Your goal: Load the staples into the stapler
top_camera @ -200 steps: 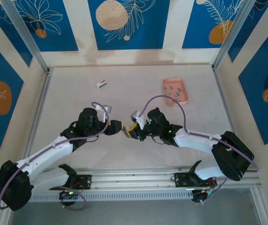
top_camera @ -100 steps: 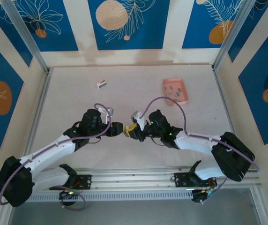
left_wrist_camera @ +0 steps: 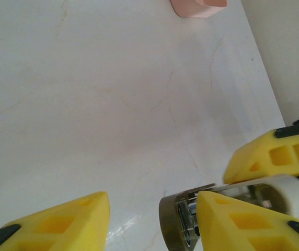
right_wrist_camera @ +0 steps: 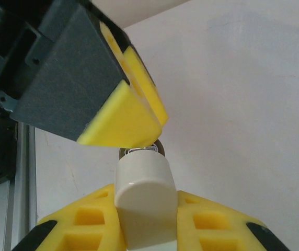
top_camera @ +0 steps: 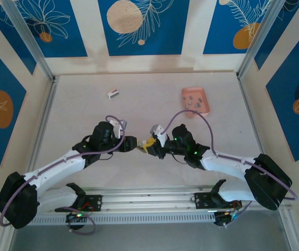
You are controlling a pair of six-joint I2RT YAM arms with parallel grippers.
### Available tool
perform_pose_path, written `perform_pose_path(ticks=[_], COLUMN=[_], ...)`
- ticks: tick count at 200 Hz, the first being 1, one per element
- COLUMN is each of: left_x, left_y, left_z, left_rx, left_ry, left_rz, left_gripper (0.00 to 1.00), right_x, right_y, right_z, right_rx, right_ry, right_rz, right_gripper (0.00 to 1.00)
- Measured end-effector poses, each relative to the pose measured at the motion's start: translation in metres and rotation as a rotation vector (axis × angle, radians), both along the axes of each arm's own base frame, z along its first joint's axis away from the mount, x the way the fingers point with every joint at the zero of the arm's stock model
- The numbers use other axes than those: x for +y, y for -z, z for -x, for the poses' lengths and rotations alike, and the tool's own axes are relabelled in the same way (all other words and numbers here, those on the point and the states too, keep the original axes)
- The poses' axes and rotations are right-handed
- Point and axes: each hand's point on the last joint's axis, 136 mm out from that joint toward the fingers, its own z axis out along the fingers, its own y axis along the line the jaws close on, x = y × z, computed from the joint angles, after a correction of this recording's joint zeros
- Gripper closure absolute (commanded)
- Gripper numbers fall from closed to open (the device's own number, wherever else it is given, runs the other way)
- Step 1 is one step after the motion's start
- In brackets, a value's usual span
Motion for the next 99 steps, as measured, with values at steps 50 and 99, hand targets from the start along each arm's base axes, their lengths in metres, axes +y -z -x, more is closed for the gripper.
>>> perform_pose_path(ticks=[50,99], left_x=[0.002,-0.015], left_y=[0.026,0.024], left_z=[0.003,0.011], left_rx=[0.030,0.002], left_ry=[-0.009,0.057], left_rz=[-0.045,-0.019], left_gripper=[0.52,0.46], right_x=[-0.007,-0.013], right_y=[-0.031,-0.054], right_z=[-0.013,-0.034], right_rx=[-0.036,-0.019], right_ry=[0.033,0.087], right_rz=[-0.126,-0.252], right_gripper=[1.00,1.00])
